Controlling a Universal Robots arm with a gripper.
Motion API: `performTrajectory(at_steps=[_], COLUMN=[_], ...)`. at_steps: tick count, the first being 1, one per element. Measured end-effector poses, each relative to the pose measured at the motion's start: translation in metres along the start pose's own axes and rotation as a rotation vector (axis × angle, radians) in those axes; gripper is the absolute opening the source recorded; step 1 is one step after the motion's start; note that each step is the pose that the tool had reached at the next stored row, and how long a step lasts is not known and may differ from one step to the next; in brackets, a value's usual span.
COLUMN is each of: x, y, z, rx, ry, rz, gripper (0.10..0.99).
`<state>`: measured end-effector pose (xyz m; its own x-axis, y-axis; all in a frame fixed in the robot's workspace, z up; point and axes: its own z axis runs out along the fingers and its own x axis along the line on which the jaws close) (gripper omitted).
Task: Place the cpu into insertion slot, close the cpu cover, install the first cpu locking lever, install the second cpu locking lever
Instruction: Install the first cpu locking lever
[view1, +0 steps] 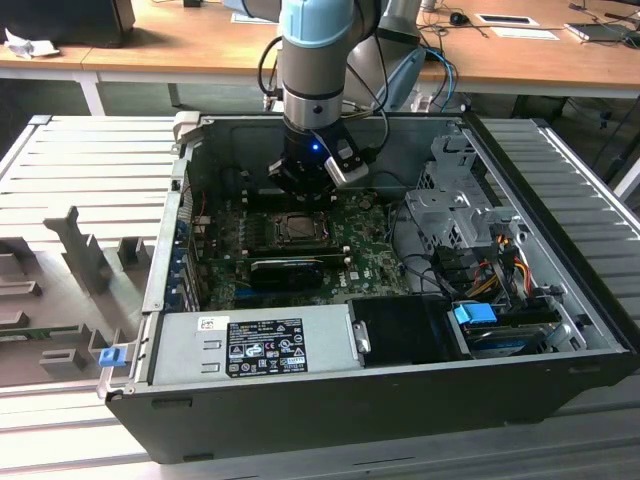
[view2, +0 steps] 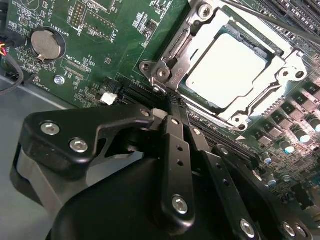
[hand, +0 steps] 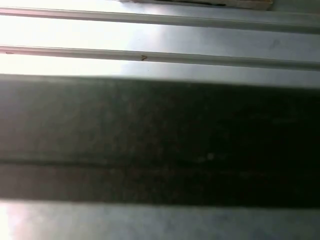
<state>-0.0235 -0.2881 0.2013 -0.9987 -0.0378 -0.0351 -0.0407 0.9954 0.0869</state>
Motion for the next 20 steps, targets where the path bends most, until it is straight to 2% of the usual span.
performTrajectory(at_steps=[6,10,20], x=[-0.0002,-0.0008,-0.0006], y=[0.0,0.0015,-0.004], z=[-0.001,-0.0189,-0.0198], rx=[-0.006,-0.006,-0.006], ry=[-0.0004,0.0003,0.0003], rz=[0.0,0.0,0.0], gripper=[0.106,0.106,0.106])
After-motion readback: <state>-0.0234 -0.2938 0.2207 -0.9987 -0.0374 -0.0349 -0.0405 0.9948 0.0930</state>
